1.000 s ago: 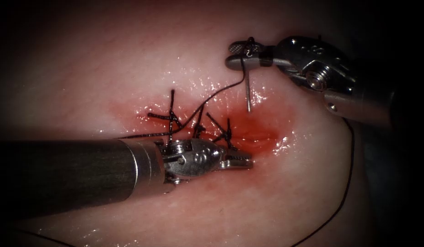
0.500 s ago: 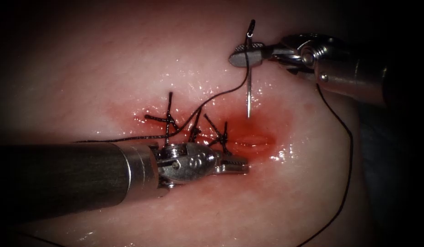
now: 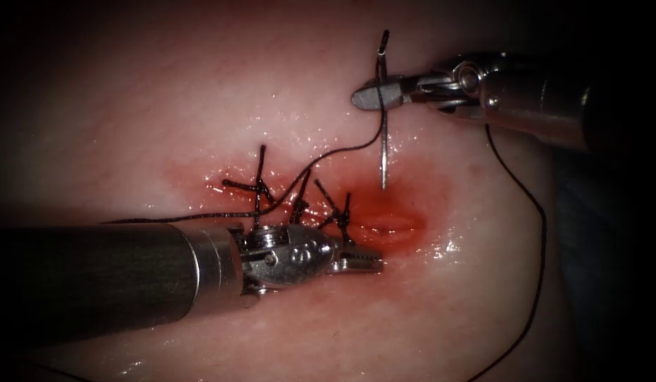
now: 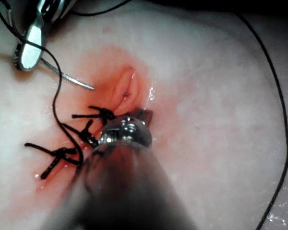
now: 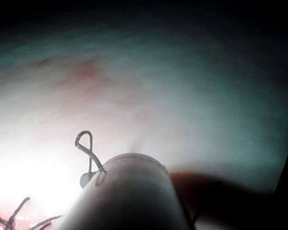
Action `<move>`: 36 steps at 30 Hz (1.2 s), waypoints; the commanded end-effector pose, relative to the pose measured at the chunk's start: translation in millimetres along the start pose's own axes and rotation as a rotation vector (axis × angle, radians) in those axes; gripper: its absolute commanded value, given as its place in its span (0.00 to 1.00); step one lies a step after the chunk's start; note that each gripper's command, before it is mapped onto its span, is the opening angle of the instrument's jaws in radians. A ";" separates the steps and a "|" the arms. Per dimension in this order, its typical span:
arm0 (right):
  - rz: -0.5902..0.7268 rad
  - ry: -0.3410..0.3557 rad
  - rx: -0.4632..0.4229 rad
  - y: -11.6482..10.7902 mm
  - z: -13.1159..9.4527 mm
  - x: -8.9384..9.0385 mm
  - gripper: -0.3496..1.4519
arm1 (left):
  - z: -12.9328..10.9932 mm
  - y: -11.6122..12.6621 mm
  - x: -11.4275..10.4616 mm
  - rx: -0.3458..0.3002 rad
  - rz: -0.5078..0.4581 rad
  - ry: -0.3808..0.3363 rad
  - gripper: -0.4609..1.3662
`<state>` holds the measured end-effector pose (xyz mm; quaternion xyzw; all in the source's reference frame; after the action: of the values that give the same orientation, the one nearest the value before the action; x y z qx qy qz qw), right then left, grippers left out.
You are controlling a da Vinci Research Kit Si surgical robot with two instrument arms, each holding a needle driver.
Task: Wound Closure
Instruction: Use the right gripper to insert the needle through the top of the skin
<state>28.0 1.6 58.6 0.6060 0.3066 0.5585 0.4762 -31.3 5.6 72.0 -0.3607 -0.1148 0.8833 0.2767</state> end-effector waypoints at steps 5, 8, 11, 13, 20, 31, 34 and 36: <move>0.067 -0.049 0.009 -0.1 0.9 -1.2 0.00 | 0.1 -0.1 0.2 -0.002 0.004 0.003 0.18; 0.114 -0.064 -0.017 -0.1 1.3 -2.5 0.00 | 0.0 -0.2 0.2 -0.003 0.003 0.003 0.18; 0.144 -0.067 -0.027 0.2 1.5 -3.6 0.00 | 0.0 -0.3 0.3 -0.003 0.002 0.005 0.19; 0.150 -0.068 -0.032 0.6 1.6 -4.3 0.00 | -0.1 -0.4 0.4 -0.001 0.001 0.005 0.19; 0.199 -0.064 -0.026 1.8 1.6 -6.4 0.00 | -0.4 -0.6 0.6 0.000 -0.002 0.007 0.19; 0.215 -0.034 0.014 1.0 1.4 -6.4 0.00 | -0.4 -0.4 0.6 0.002 -0.003 0.007 0.19; 0.216 -0.024 0.021 0.8 1.3 -6.3 0.00 | -0.4 -0.3 0.5 0.002 -0.002 0.007 0.19; 0.210 -0.025 0.024 0.8 1.4 -6.4 0.00 | -0.5 -0.3 0.5 0.002 -0.002 0.007 0.18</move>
<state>28.0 -4.7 57.0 0.6482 0.2428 0.5947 0.4090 -31.1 6.1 71.5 -0.3631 -0.1129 0.8818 0.2790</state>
